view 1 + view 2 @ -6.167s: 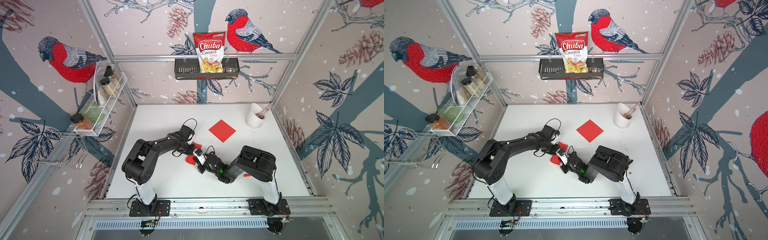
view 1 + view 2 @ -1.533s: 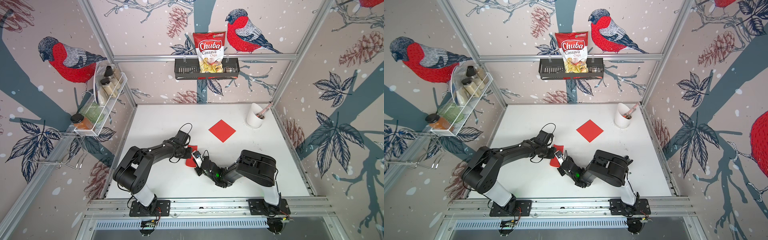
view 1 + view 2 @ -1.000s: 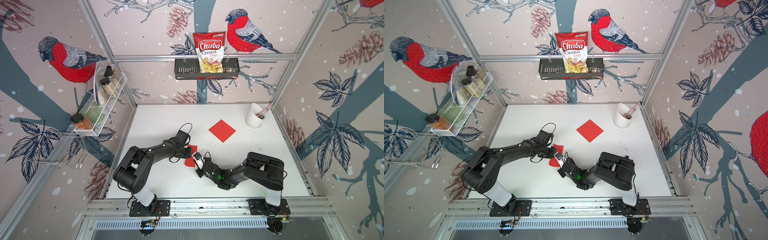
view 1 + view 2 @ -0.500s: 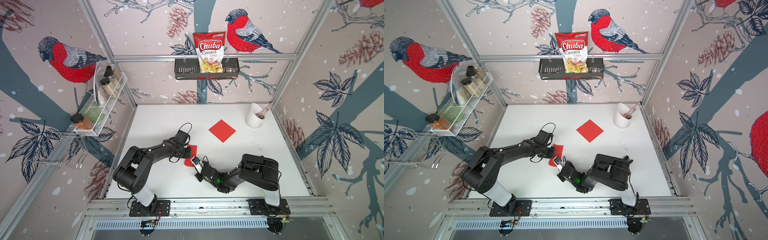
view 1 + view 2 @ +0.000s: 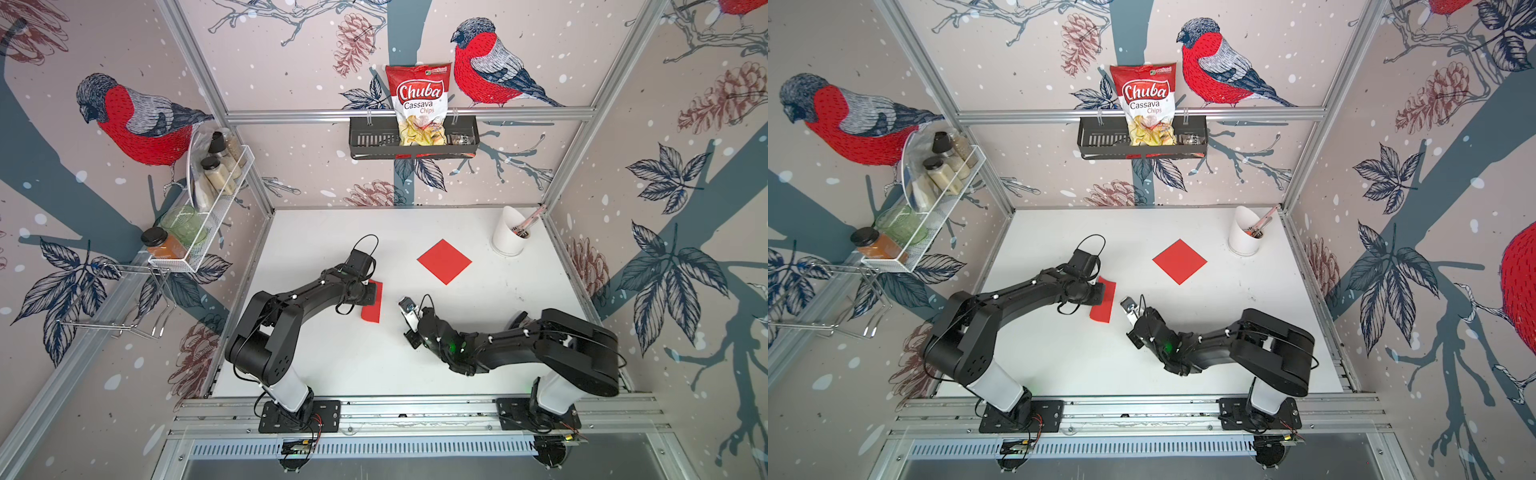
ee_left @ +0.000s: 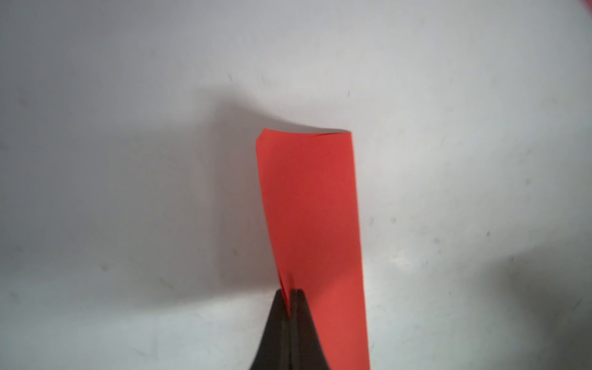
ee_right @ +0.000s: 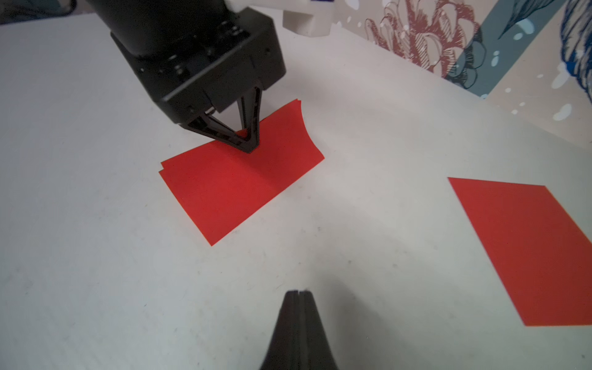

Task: Fold the square paper along the opposite sides
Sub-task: Place the paper at the center of the board.

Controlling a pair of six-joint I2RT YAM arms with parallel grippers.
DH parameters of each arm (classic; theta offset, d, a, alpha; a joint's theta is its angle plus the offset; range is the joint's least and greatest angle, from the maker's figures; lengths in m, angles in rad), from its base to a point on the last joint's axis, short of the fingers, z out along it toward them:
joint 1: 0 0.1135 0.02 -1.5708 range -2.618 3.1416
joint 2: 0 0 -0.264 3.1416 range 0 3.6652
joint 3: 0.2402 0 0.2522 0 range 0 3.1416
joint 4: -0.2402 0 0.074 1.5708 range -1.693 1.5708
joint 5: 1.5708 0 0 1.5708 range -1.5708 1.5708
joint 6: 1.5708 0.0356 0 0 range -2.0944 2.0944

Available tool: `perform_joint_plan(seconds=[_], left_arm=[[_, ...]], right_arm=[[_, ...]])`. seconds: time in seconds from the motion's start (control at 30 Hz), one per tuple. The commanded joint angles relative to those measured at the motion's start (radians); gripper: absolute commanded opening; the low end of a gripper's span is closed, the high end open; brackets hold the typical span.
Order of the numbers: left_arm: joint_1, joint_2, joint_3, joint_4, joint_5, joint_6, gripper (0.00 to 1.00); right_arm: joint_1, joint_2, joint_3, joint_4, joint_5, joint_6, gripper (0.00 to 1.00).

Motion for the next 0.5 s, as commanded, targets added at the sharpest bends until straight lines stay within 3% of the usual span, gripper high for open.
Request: perform_joint_plan(seconds=[0.0, 0.47], left_arm=[[0.028, 0.022, 0.070, -0.004, -0.095, 0.099, 0.00], [0.140, 0.294, 0.317, 0.088, 0.017, 0.175, 0.00]], right_arm=[[-0.049, -0.040, -0.014, 0.041, -0.038, 0.029, 0.00], [-0.114, -0.084, -0.075, 0.136, -0.110, 0.065, 0.00]])
